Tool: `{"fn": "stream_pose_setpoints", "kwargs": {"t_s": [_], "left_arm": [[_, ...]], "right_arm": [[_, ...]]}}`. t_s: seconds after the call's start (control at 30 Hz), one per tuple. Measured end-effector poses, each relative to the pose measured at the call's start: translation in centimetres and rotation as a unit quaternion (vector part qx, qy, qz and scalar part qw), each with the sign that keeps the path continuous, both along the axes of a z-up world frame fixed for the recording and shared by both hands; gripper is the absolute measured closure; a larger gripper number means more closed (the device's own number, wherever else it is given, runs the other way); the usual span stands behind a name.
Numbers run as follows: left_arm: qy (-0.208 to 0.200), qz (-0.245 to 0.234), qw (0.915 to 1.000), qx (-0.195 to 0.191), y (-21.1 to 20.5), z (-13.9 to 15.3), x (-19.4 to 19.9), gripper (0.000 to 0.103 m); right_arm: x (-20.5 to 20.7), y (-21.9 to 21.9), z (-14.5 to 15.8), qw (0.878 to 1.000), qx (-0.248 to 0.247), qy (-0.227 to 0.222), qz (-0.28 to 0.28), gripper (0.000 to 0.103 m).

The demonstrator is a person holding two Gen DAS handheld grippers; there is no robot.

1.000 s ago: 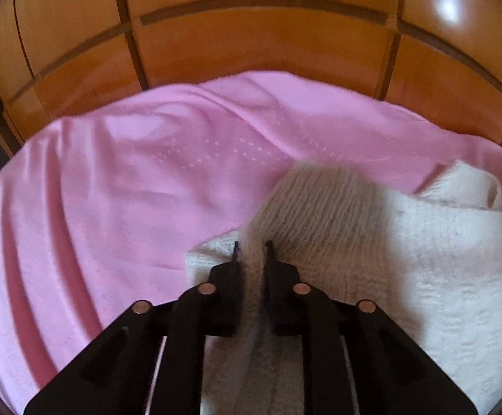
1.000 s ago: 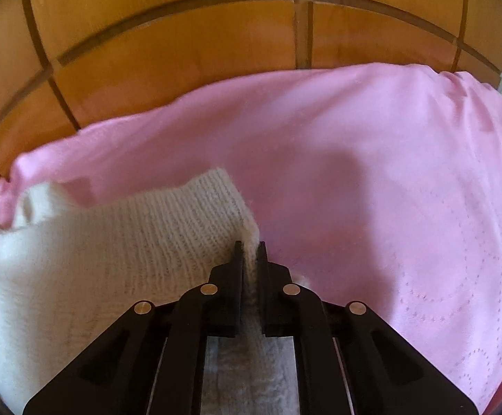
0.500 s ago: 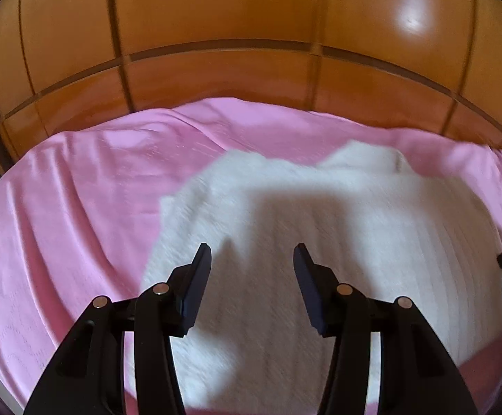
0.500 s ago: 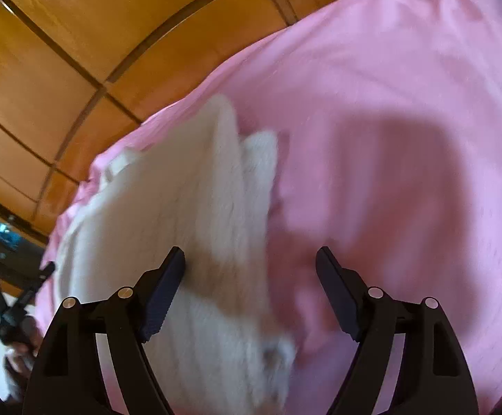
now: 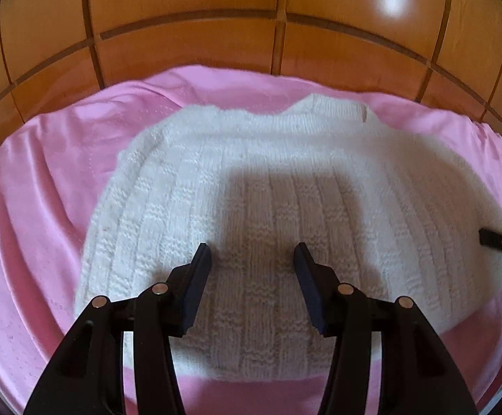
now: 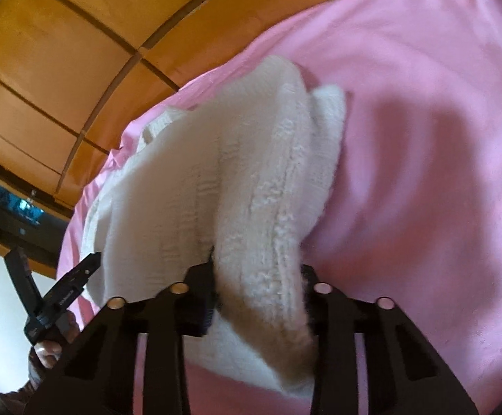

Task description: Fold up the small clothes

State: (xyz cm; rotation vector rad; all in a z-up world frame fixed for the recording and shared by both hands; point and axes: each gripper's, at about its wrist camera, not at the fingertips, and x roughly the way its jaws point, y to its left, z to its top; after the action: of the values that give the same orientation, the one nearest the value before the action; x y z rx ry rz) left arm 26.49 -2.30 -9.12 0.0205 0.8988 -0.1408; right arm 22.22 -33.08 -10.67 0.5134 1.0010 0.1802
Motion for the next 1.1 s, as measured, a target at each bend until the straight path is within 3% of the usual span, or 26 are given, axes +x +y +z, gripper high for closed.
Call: {"fn": "stream_pose_setpoints", "kwargs": {"t_s": [0.17,0.23,0.4,0.6,0.83,0.97,1.1], "left_arm": [[0.013,-0.006,0.9993,-0.034,0.9,-0.9,0.5,0.053],[0.019,-0.009,0.9977,-0.064,1.8,-0.7,0.6,0.053],[0.026,0.007,0.9892,-0.144,5.3,0.1,0.1,0.055],[0.018,0.048,0.9863,-0.157,10.2,0.1,-1.6,0.055],[0.022,0.101,0.9788,-0.177,15.3,-0.1,-2.1,0.054],[0.026,0.121,0.9684,-0.216,17.6,0.0,-2.4,0.045],[0.024,0.121,0.9547,-0.271,19.1,0.7,-2.8,0.037]], "right_arm": [[0.4,3.4,5.3,0.998,-0.004,-0.051,0.033,0.078],[1.3,6.4,8.2,0.995,-0.014,-0.080,0.062,0.078],[4.6,14.0,11.4,0.986,-0.050,-0.096,0.124,0.079],[8.8,23.4,10.2,0.979,-0.076,-0.063,0.176,0.080],[9.5,30.6,6.9,0.966,-0.089,-0.034,0.241,0.079],[9.4,30.2,6.3,0.962,0.006,-0.038,0.269,0.049],[7.5,24.9,7.9,0.971,0.038,-0.076,0.225,0.048]]}}
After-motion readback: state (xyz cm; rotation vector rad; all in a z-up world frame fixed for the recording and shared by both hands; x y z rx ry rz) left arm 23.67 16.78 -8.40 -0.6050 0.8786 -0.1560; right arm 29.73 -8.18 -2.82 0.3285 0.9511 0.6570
